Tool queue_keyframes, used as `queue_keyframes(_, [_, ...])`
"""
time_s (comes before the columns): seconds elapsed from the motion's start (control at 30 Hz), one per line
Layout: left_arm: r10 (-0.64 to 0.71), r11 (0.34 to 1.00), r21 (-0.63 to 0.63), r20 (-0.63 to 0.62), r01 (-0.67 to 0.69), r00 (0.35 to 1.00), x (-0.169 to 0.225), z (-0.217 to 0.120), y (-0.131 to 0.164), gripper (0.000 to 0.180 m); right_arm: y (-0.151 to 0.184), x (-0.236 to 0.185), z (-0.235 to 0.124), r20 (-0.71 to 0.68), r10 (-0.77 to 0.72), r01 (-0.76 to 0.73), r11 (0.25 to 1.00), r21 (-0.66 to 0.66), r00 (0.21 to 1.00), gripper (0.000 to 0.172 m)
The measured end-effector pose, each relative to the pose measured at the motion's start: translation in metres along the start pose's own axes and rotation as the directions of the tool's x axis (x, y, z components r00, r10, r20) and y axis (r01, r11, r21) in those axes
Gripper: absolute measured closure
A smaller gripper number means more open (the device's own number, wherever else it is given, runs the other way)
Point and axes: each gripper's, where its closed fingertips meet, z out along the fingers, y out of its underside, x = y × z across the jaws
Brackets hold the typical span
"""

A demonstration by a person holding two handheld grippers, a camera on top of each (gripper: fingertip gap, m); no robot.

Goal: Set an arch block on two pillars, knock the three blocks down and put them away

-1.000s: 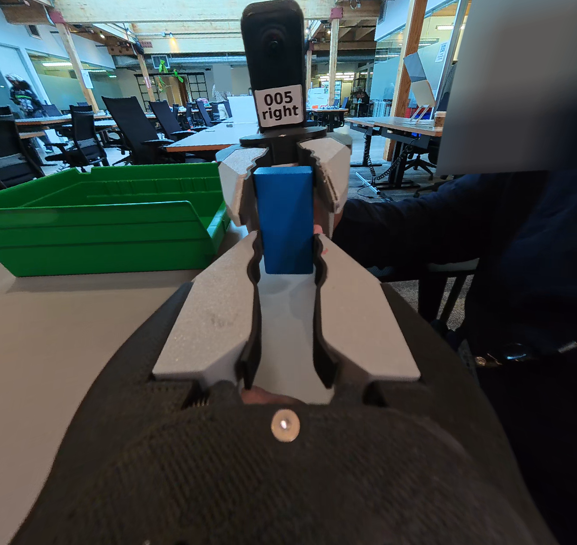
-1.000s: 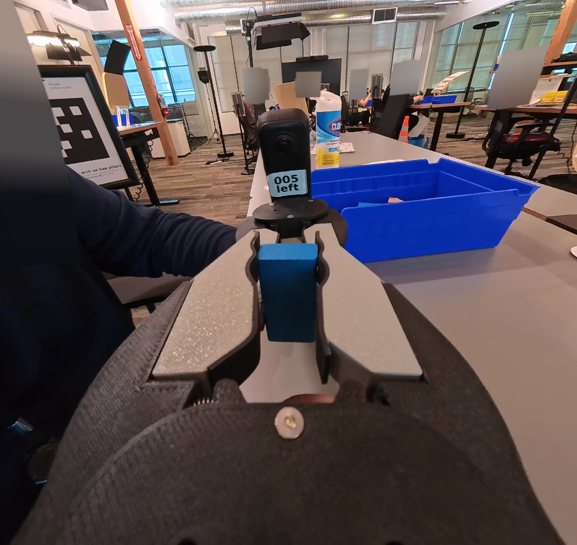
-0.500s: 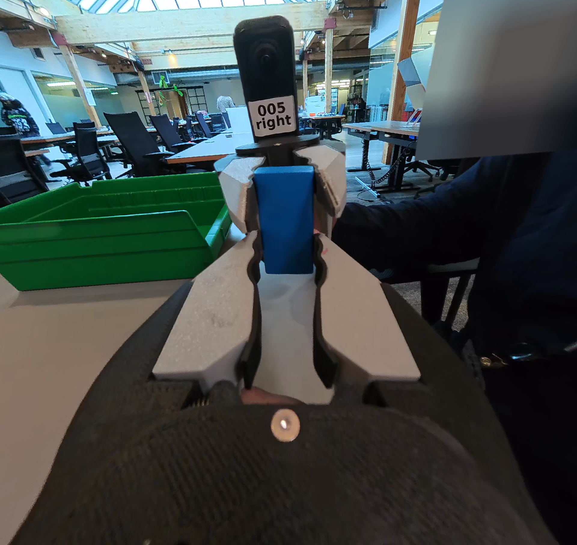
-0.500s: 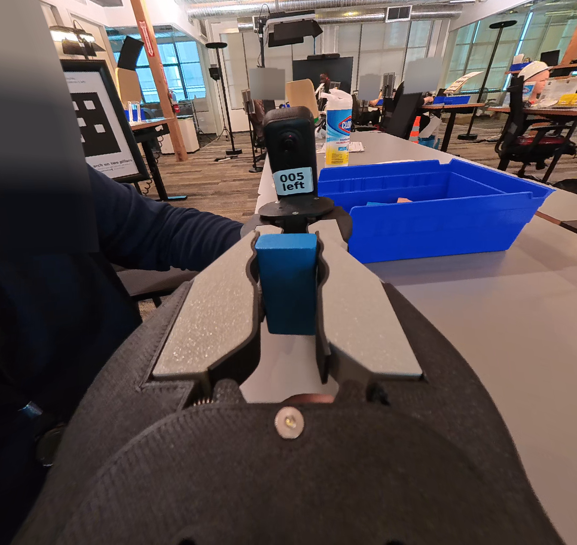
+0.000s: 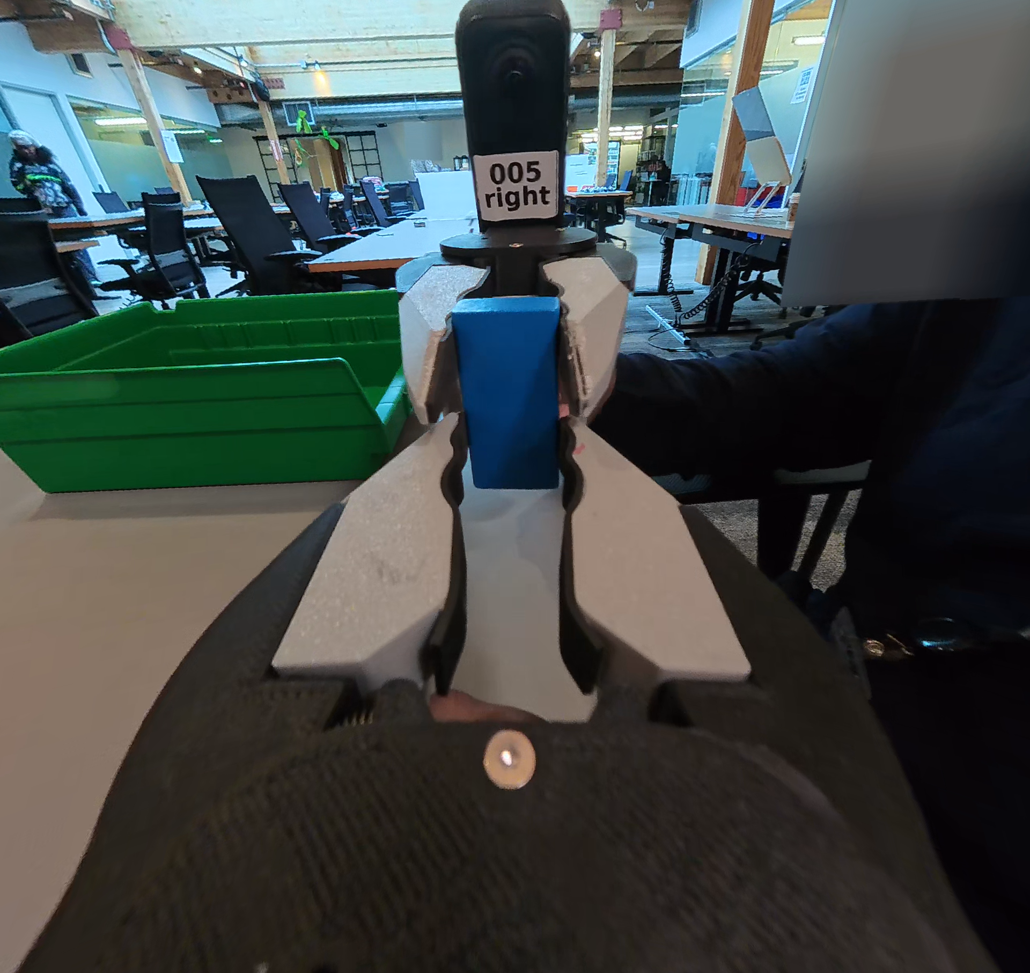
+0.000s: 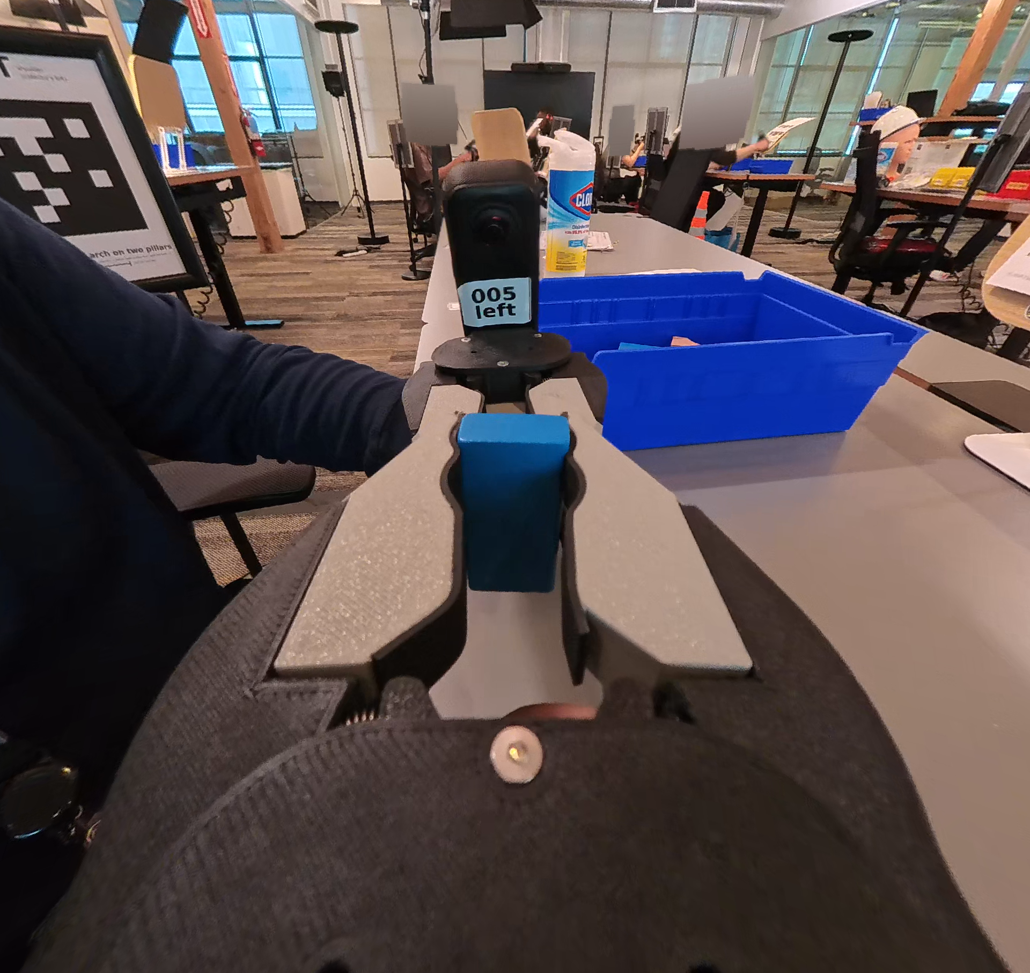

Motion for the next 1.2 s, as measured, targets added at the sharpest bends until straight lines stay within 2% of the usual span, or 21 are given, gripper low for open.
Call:
queue_keyframes(0.13, [-0.032,0.999,-0.011,0.025,0.032,0.999,-0.006,0.0,0.005,0.147,-0.001,0.007,-0.003,0.013,0.034,-0.034,0.999,0.031,0.999,0.141])
queue_keyframes(0.23, [-0.072,0.993,-0.092,0.069,0.078,0.995,-0.017,-0.001,0.021,0.123,-0.011,0.019,-0.008,0.052,0.062,-0.066,0.993,0.096,0.997,0.141])
queue_keyframes(0.33, [-0.077,0.969,-0.218,0.161,0.112,0.984,-0.035,-0.007,0.042,0.112,-0.017,0.041,-0.009,0.08,0.075,-0.084,0.99,0.114,0.994,0.141])
queue_keyframes(0.53, [-0.093,0.934,-0.291,0.356,0.205,0.93,-0.069,-0.029,0.059,0.115,0.012,0.096,0.005,0.031,-0.019,0.017,0.998,0.068,0.999,0.142])
queue_keyframes(0.63, [-0.125,0.906,-0.312,0.446,0.286,0.886,-0.085,-0.043,0.07,0.117,0.038,0.114,0.019,0.002,-0.074,0.074,0.997,-0.027,0.997,0.142])
queue_keyframes(0.7, [-0.165,0.902,-0.282,0.478,0.328,0.863,-0.092,-0.049,0.069,0.117,0.046,0.128,0.027,-0.039,-0.054,0.051,0.996,-0.076,0.998,0.142])
queue_keyframes(0.77, [-0.201,0.911,-0.233,0.473,0.342,0.858,-0.093,-0.051,0.06,0.118,0.045,0.133,0.035,-0.027,-0.021,0.019,0.998,-0.067,0.999,0.141])
queue_keyframes(0.9, [-0.183,0.948,-0.142,0.489,0.285,0.853,-0.097,-0.057,0.037,0.119,0.05,0.143,0.05,-0.016,-0.007,0.005,0.995,-0.1,1.0,0.141])
queue_keyframes(0.97, [-0.189,0.959,-0.096,0.489,0.268,0.851,-0.099,-0.061,0.026,0.121,0.043,0.145,0.053,-0.009,0.014,-0.014,0.997,-0.07,1.0,0.141])
queue_keyframes(1.07, [-0.236,0.961,-0.025,0.452,0.277,0.86,-0.095,-0.065,0.014,0.129,0.033,0.149,0.042,-0.047,-0.009,0.007,0.999,-0.046,0.999,0.141])
queue_keyframes(1.2, [-0.261,0.957,-0.003,0.433,0.291,0.863,-0.093,-0.065,0.01,0.126,0.038,0.144,0.023,-0.044,0.054,-0.056,0.998,-0.042,0.998,0.141])
